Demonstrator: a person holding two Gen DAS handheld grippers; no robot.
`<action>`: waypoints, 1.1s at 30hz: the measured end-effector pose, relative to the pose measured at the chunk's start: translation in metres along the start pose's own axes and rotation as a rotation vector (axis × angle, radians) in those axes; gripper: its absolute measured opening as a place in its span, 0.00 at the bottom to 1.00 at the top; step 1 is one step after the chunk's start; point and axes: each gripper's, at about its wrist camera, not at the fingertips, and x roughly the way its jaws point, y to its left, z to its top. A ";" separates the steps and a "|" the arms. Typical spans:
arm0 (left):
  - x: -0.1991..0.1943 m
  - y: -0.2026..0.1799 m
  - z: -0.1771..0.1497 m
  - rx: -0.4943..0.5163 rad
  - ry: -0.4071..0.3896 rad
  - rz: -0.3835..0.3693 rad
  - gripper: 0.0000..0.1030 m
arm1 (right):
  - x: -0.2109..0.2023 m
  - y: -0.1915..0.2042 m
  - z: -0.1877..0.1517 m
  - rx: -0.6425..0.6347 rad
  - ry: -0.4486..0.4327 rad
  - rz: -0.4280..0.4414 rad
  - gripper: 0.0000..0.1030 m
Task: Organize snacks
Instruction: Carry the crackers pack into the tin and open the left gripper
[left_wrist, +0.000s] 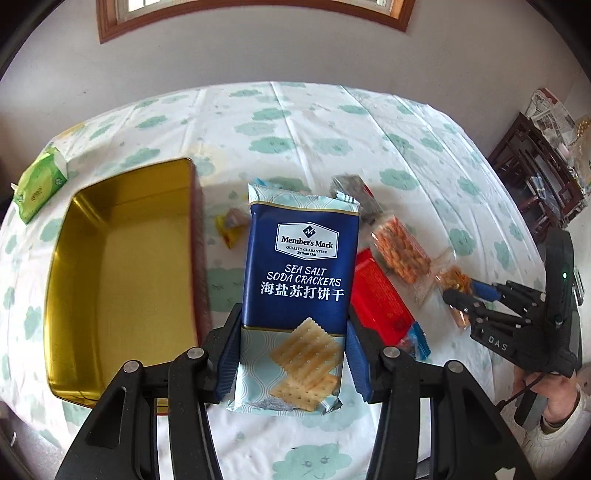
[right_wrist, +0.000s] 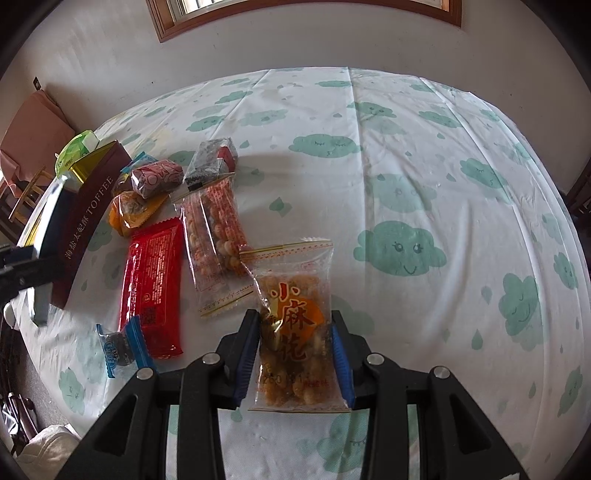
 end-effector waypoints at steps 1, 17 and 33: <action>-0.004 0.010 0.004 -0.011 -0.014 0.021 0.45 | 0.000 0.000 0.000 0.000 0.002 -0.002 0.38; 0.025 0.152 -0.016 -0.156 0.127 0.246 0.45 | 0.003 0.008 0.002 -0.011 0.023 -0.062 0.38; 0.043 0.160 -0.033 -0.161 0.176 0.262 0.45 | 0.004 0.009 0.003 0.013 0.024 -0.087 0.38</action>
